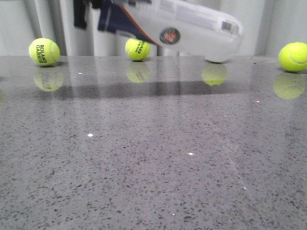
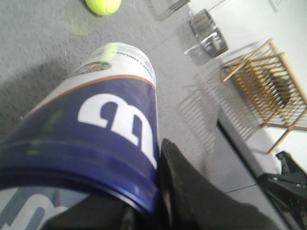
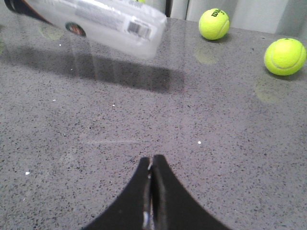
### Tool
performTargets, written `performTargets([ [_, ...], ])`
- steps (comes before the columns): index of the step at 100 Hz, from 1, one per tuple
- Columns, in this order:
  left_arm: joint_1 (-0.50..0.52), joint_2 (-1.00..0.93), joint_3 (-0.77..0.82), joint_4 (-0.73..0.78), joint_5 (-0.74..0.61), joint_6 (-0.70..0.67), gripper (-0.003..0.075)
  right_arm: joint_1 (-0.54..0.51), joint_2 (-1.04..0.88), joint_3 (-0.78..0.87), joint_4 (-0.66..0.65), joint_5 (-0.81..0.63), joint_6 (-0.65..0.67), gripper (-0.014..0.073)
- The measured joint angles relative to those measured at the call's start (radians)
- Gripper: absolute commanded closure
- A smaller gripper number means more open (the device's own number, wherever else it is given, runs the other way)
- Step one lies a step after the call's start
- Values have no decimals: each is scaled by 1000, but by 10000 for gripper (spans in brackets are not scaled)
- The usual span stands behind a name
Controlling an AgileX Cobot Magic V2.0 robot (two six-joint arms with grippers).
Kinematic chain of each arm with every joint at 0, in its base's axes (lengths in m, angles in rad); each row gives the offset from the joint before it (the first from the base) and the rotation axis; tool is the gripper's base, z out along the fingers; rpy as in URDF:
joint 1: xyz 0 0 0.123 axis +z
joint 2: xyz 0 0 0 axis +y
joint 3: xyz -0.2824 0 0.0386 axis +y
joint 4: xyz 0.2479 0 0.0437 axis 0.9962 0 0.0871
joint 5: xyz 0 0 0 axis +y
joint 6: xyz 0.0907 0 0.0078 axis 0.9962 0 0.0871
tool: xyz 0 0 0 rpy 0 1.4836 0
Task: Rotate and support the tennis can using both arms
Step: 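Lift the cap end with the left gripper, tilting the can upright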
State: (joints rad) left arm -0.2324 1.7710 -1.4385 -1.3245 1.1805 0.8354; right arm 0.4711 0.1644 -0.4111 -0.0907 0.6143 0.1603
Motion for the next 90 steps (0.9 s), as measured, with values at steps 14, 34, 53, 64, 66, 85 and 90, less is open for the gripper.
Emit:
performTargets([
  [14,0,-47,-132,206,24,-126,740,0,0,0,0,0,0,662],
  [34,-14,-113,-269,574,46,-326,740,0,0,0,0,0,0,662],
  [53,-74,-184,-284,822,71,-425,740,0,0,0,0,0,0,662],
  [64,-121,-201,-284,922,75,-460,740,0,0,0,0,0,0,662],
  [66,-130,-201,-284,934,75,-460,739,0,0,0,0,0,0,662],
  [85,-199,-202,-270,1002,79,-471,739,0,0,0,0,0,0,662],
  [90,-208,-202,-267,1012,79,-471,739,0,0,0,0,0,0,662],
])
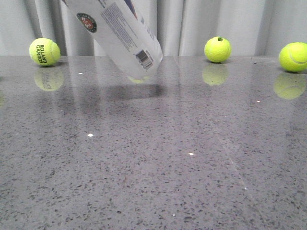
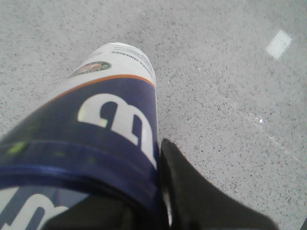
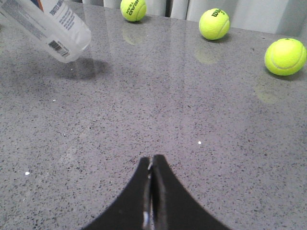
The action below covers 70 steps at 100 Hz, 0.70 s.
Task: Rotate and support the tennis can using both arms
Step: 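Lift the cap end with the left gripper, tilting the can upright, then set the can's bottom on the table standing upright, left gripper holding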
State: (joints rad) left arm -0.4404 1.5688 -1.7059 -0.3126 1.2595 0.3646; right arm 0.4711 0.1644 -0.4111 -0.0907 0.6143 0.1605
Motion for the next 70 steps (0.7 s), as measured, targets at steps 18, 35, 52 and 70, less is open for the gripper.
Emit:
performTargets([
  [18,-12,0,0,9,0,0,737,0,0,0,0,0,0,662],
  [35,-12,2,0,11,0,-1,597,0,0,0,0,0,0,662],
  [52,-12,2,0,14,0,-1,428,0,0,0,0,0,0,662],
  [70,-12,3,-23,14,2,-2,423,-2,0,0,0,0,0,662],
])
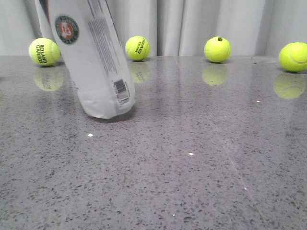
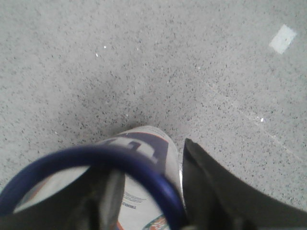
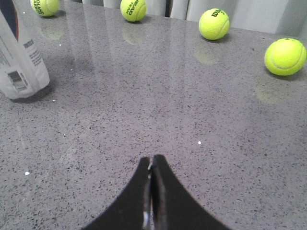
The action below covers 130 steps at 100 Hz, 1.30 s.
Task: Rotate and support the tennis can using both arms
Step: 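Set the can's bottom on the table standing upright, left gripper holding, then open the left gripper and release the standing can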
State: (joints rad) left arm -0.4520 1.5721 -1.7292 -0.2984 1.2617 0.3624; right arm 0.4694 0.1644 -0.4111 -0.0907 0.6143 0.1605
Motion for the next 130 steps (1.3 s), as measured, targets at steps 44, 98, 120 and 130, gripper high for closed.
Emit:
performTargets([
  [44,0,0,-23,-49,0,0,423,0,0,0,0,0,0,662],
  [98,0,0,-27,-220,-20,48,423,0,0,0,0,0,0,662],
  [120,0,-2,-70,-354,-53,100,449,0,0,0,0,0,0,662],
  [130,0,-16,-74,-382,-88,106,571,0,0,0,0,0,0,662],
])
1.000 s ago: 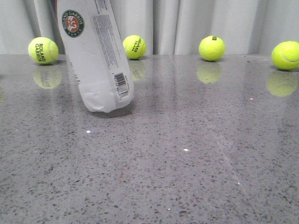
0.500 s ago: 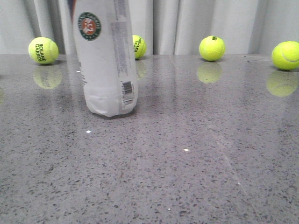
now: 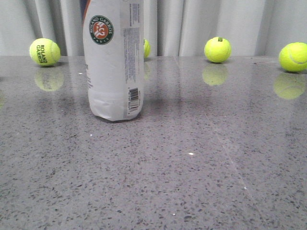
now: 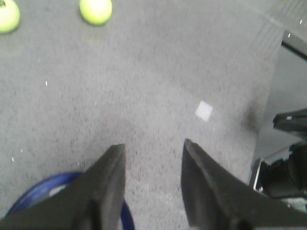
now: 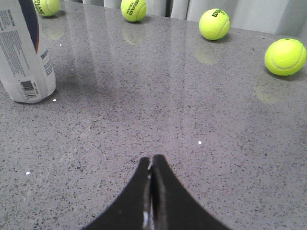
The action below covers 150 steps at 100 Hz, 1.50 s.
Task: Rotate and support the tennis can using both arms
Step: 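Open the left gripper and release the standing can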
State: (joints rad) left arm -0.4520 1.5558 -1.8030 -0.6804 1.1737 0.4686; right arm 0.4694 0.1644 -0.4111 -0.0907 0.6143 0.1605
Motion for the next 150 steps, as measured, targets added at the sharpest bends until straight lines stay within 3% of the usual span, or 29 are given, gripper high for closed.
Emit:
performTargets([
  [10,0,-25,0,-4,-41,4,742,0,0,0,0,0,0,662],
  [39,0,-149,94,-4,-122,9,740,0,0,0,0,0,0,662],
  [100,-2,-652,802,47,-619,10,740,0,0,0,0,0,0,662],
  [150,-2,-912,1140,103,-693,10,740,0,0,0,0,0,0,662],
])
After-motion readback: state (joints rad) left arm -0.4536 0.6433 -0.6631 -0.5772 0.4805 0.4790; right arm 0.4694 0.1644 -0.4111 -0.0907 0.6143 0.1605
